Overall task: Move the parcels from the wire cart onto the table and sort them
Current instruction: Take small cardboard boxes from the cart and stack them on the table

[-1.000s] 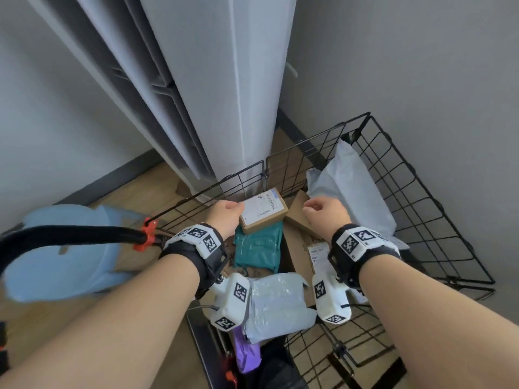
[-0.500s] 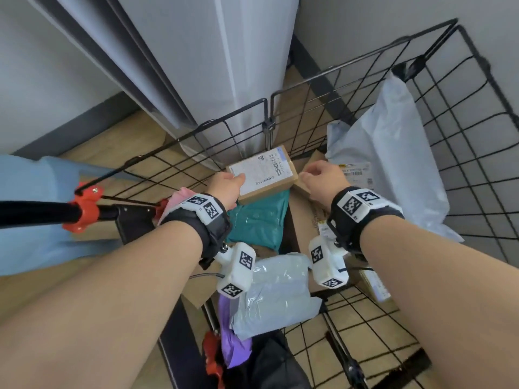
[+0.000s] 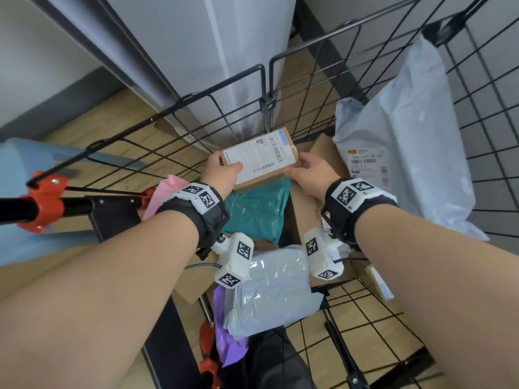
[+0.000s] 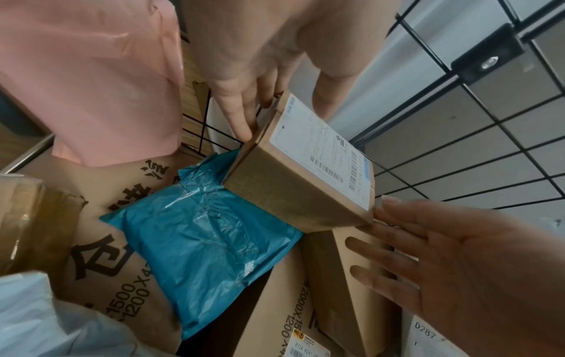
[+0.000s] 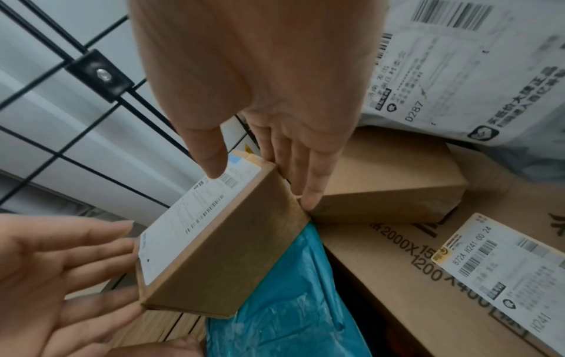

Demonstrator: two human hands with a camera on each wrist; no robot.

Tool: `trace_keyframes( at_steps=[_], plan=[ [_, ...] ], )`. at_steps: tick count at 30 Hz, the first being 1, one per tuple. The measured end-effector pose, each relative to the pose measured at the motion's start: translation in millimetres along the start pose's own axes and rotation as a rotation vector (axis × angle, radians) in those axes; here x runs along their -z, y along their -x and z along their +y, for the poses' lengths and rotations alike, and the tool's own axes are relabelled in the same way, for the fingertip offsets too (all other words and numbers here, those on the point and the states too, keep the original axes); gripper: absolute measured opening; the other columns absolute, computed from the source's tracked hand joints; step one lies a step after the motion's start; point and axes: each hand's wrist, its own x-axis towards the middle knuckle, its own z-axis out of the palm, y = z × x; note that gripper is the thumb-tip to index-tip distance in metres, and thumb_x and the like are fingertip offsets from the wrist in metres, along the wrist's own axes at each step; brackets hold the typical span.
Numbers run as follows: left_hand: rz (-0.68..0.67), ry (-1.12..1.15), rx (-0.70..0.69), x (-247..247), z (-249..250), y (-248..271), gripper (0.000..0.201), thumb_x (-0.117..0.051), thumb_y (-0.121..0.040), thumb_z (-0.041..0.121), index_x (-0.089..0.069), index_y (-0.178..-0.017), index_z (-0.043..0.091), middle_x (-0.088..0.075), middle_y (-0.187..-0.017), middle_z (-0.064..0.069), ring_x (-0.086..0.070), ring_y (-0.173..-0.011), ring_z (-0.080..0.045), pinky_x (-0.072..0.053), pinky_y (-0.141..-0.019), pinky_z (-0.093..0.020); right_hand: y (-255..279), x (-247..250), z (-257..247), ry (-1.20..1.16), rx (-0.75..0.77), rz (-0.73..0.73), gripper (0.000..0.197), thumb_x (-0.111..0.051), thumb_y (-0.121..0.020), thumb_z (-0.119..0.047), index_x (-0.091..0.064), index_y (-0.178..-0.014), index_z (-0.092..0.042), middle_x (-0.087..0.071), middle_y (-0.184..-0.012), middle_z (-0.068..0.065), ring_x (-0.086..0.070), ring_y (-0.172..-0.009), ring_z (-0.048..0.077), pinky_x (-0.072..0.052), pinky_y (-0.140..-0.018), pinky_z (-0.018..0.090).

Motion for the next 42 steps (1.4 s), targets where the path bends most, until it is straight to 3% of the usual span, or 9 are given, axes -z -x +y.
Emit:
trace_keyframes(
  at_steps=[3,6,8,14,24,29,33,38,42],
  plan=[
    [0.005,0.018,0.005,-1,0,0,0.045,-0.055,-0.091,0.009,-0.043,-0.134,0.013,-0.057,-0.131,-0.003,-0.058,-0.109,-0.022,-0.048,-0.086,-0.033,0,2,1,-0.001,-0.019,-0.026,0.056,-0.06,-0.09,-0.028,-0.042,-0.142,-0.019,-0.057,-0.13,0.001,-0.056,-0.107,0.016,-0.048,-0.098,0.035],
    [0.009,0.017,0.027,0,-3,4,0.076,-0.06,-0.087,0.01,-0.021,-0.15,0.024,-0.048,-0.142,-0.001,-0.054,-0.12,-0.024,-0.049,-0.097,-0.043,4,2,3,-0.018,-0.041,-0.038,0.055,-0.062,-0.088,-0.03,-0.045,-0.14,-0.018,-0.06,-0.126,0.0,-0.059,-0.108,0.017,-0.049,-0.098,0.038],
    [0.007,0.009,0.019,1,-2,9,0.081,-0.059,-0.087,0.006,-0.015,-0.151,0.028,-0.045,-0.145,-0.001,-0.053,-0.122,-0.024,-0.048,-0.099,-0.043,9,1,5,-0.023,-0.043,-0.034,0.054,-0.062,-0.088,-0.03,-0.046,-0.138,-0.019,-0.06,-0.122,-0.001,-0.059,-0.106,0.017,-0.05,-0.097,0.038],
    [-0.002,-0.037,-0.021,7,-6,23,0.071,-0.059,-0.088,0.007,-0.027,-0.148,0.025,-0.049,-0.141,-0.003,-0.053,-0.121,-0.024,-0.046,-0.102,-0.043,29,1,6,-0.056,-0.033,-0.024,0.051,-0.063,-0.088,-0.028,-0.048,-0.136,-0.019,-0.062,-0.123,0.002,-0.058,-0.1,0.016,-0.049,-0.093,0.034],
    [0.05,-0.086,-0.101,23,1,69,0.058,-0.059,-0.087,0.008,-0.037,-0.14,0.014,-0.054,-0.13,-0.007,-0.054,-0.115,-0.024,-0.048,-0.099,-0.043,85,6,-5,-0.066,0.006,0.081,0.052,-0.063,-0.089,-0.029,-0.048,-0.136,-0.014,-0.059,-0.126,0.001,-0.057,-0.107,0.016,-0.049,-0.098,0.037],
    [0.02,-0.101,-0.15,36,15,111,0.049,-0.057,-0.089,0.008,-0.04,-0.135,0.015,-0.052,-0.118,-0.008,-0.054,-0.099,-0.021,-0.052,-0.092,-0.038,136,16,-12,-0.115,-0.016,0.172,0.046,-0.064,-0.087,-0.033,-0.051,-0.126,-0.013,-0.062,-0.118,0.004,-0.061,-0.106,0.02,-0.05,-0.096,0.042],
    [-0.02,-0.135,-0.222,45,33,157,0.044,-0.058,-0.088,0.012,-0.043,-0.129,0.018,-0.053,-0.118,-0.007,-0.057,-0.099,-0.023,-0.053,-0.083,-0.036,188,34,-20,-0.151,-0.032,0.269,0.034,-0.063,-0.088,-0.036,-0.051,-0.113,-0.016,-0.061,-0.108,0.003,-0.061,-0.101,0.021,-0.051,-0.093,0.041],
    [-0.067,-0.18,-0.344,52,68,220,0.035,-0.057,-0.089,0.016,-0.046,-0.121,0.021,-0.052,-0.112,-0.006,-0.055,-0.078,-0.013,-0.045,-0.055,-0.027,262,60,-33,-0.121,0.0,0.424,0.03,-0.057,-0.089,-0.045,-0.053,-0.097,-0.017,-0.061,-0.093,0.002,-0.061,-0.093,0.023,-0.051,-0.087,0.04],
    [-0.119,-0.182,-0.45,53,100,278,0.034,-0.058,-0.088,0.02,-0.045,-0.118,0.024,-0.054,-0.111,-0.005,-0.058,-0.081,-0.016,-0.051,-0.062,-0.03,325,81,-38,-0.153,0.023,0.546,0.033,-0.055,-0.09,-0.048,-0.051,-0.089,-0.015,-0.06,-0.083,0.002,-0.061,-0.081,0.022,-0.054,-0.083,0.042]
  ],
)
